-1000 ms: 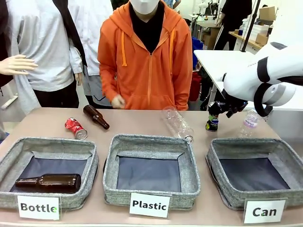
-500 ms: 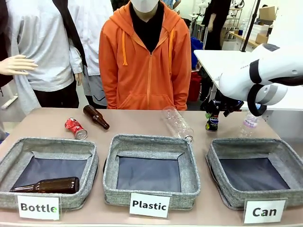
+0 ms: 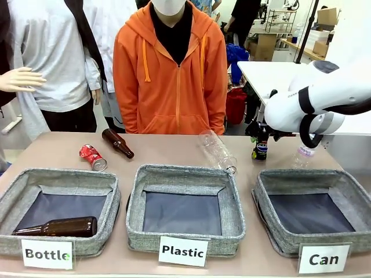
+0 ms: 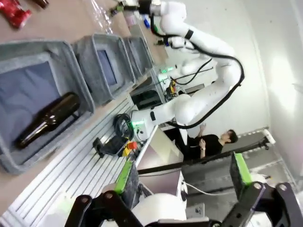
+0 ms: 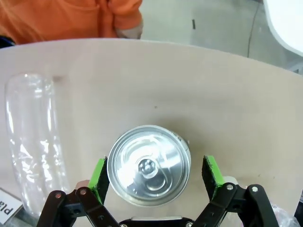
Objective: Sort the can waste into the basket.
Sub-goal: Pick up the can waste from the table and place it in the right Fabric basket.
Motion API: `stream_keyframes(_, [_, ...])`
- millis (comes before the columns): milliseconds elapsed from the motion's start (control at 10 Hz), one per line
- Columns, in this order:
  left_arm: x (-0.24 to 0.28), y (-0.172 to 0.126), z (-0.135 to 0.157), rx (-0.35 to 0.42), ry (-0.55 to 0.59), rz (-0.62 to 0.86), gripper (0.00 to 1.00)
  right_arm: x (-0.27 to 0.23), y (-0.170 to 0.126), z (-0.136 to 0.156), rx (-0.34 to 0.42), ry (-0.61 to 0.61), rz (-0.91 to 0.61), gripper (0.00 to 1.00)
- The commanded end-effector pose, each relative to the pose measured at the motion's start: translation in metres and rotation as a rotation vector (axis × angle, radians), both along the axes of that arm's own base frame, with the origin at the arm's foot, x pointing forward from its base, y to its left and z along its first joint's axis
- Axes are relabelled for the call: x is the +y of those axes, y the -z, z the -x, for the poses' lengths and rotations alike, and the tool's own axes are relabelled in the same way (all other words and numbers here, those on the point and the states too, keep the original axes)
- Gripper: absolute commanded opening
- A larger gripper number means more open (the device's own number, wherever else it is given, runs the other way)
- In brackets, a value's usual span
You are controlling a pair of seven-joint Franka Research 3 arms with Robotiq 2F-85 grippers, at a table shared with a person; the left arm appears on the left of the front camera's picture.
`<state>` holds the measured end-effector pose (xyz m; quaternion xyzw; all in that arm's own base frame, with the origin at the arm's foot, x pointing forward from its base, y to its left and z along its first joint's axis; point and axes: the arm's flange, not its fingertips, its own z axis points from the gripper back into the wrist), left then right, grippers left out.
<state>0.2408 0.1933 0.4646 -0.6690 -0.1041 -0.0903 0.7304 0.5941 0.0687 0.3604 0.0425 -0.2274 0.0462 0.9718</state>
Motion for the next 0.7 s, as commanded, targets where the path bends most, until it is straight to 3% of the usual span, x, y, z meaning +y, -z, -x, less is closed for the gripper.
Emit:
stream_keyframes(0, [0.019, -0.022, 0.012, -0.063, -0.075, 0.021, 1.0, 0.0044, 0.0033, -0.0074, -0.043, 0.027, 0.012, 1.0])
stream_keyframes(300, [0.019, -0.022, 0.012, -0.063, -0.075, 0.021, 1.0, 0.005, 0.0121, -0.0082, -0.043, -0.016, 0.021, 1.0])
stream_keyframes(600, [0.019, -0.022, 0.012, -0.063, -0.075, 0.021, 1.0, 0.0035, 0.0131, -0.0077, -0.032, -0.022, 0.025, 0.13])
